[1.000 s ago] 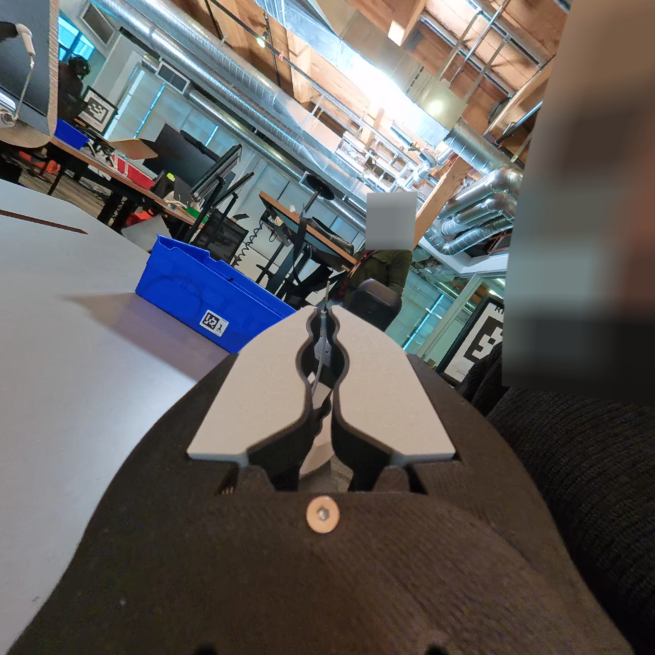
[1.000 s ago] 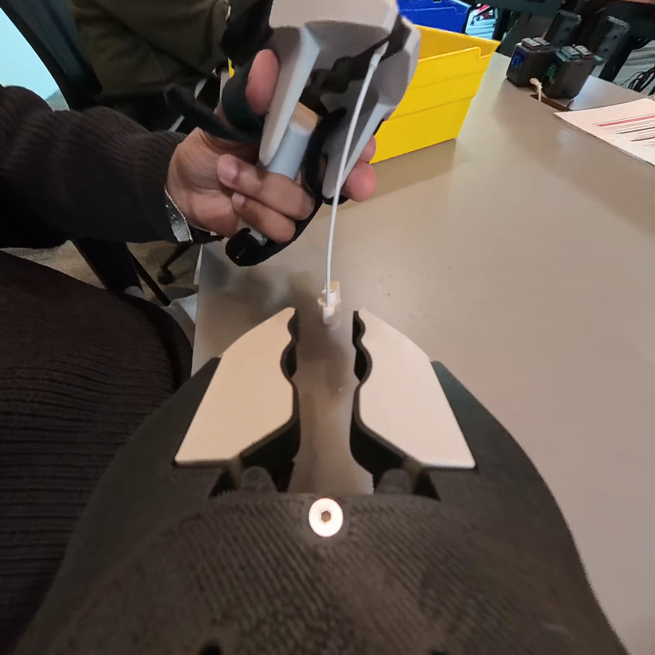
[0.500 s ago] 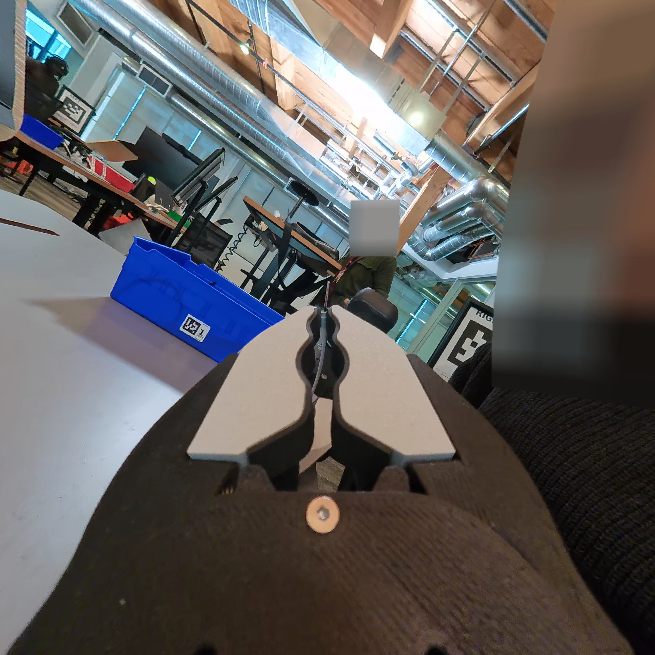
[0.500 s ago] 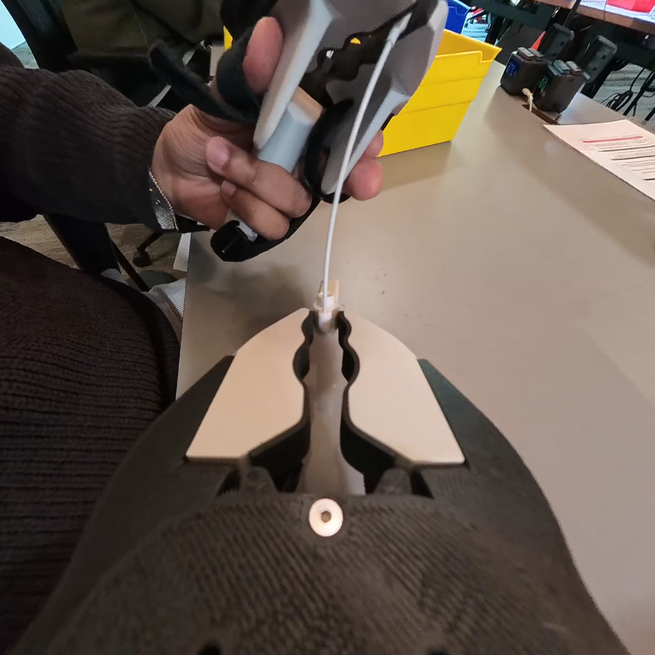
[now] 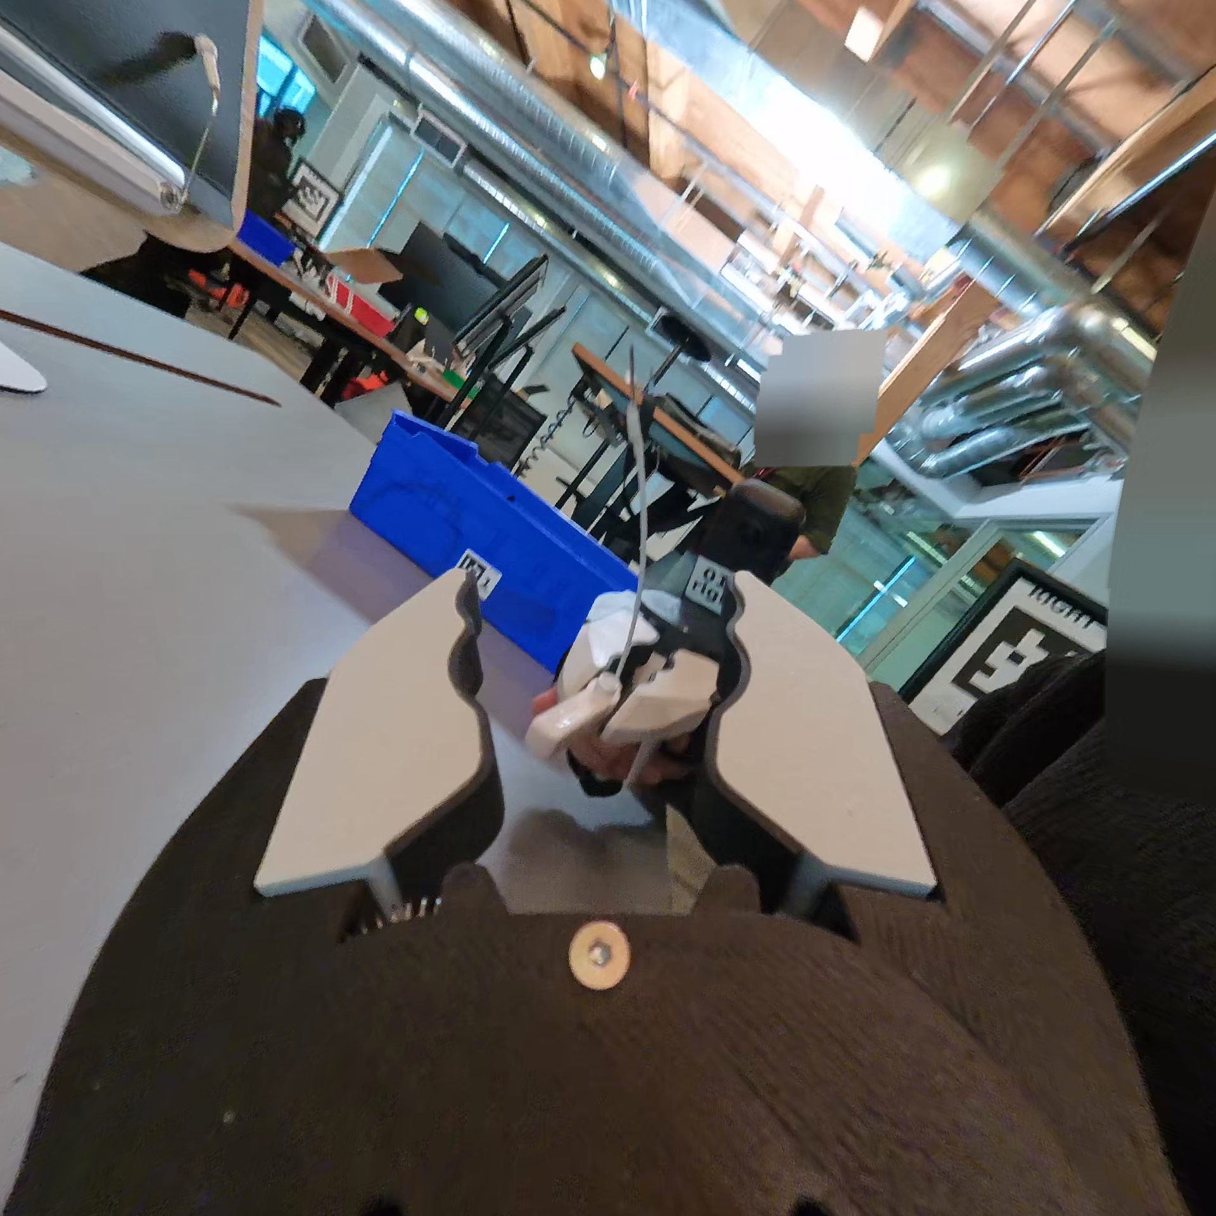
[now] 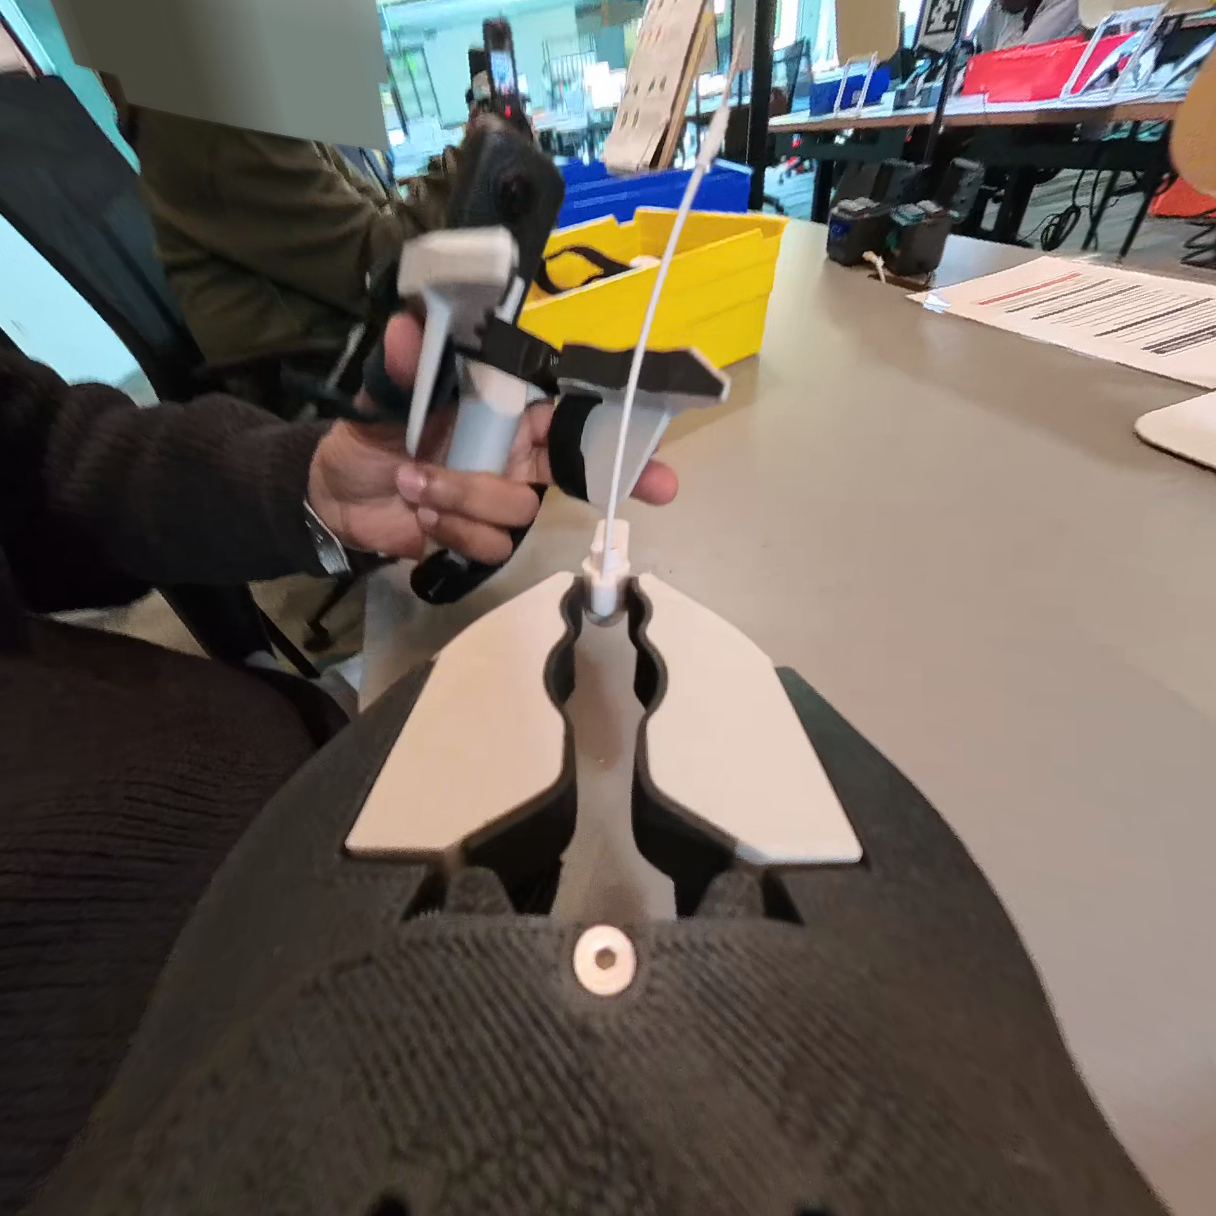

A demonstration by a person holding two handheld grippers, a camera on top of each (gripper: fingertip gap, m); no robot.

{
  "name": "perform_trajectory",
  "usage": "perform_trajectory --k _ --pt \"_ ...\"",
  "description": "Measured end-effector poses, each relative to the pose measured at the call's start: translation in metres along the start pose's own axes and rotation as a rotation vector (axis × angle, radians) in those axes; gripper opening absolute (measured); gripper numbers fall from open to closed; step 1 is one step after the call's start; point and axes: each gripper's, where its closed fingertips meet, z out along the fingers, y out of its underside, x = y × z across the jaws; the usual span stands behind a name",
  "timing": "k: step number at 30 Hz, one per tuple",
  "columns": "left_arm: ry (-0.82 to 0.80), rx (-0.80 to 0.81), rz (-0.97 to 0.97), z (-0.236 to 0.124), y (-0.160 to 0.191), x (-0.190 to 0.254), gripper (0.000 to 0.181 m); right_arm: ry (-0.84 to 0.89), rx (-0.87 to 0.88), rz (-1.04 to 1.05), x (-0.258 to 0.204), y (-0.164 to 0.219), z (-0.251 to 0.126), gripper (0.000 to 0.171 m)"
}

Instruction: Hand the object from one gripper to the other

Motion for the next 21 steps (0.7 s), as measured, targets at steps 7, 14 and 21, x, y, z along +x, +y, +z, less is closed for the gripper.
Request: perform_trajectory --k 7,14,21 --pt "0.007 -0.186 -0.014 0.006 0.034 -0.006 0.043 -0.082 0.148 0.182 0.005 -0.020 -0.013 0.013" --pt "0.057 -0.206 -0.016 0.008 0.038 0.001 0.021 -0.170 0.188 0.293 0.000 -0.026 -0.016 0.013" --pt "0.105 -0.203 -0.040 0.007 0.038 0.008 0.013 -0.194 0.180 0.307 -0.004 -0.024 -0.014 0.013"
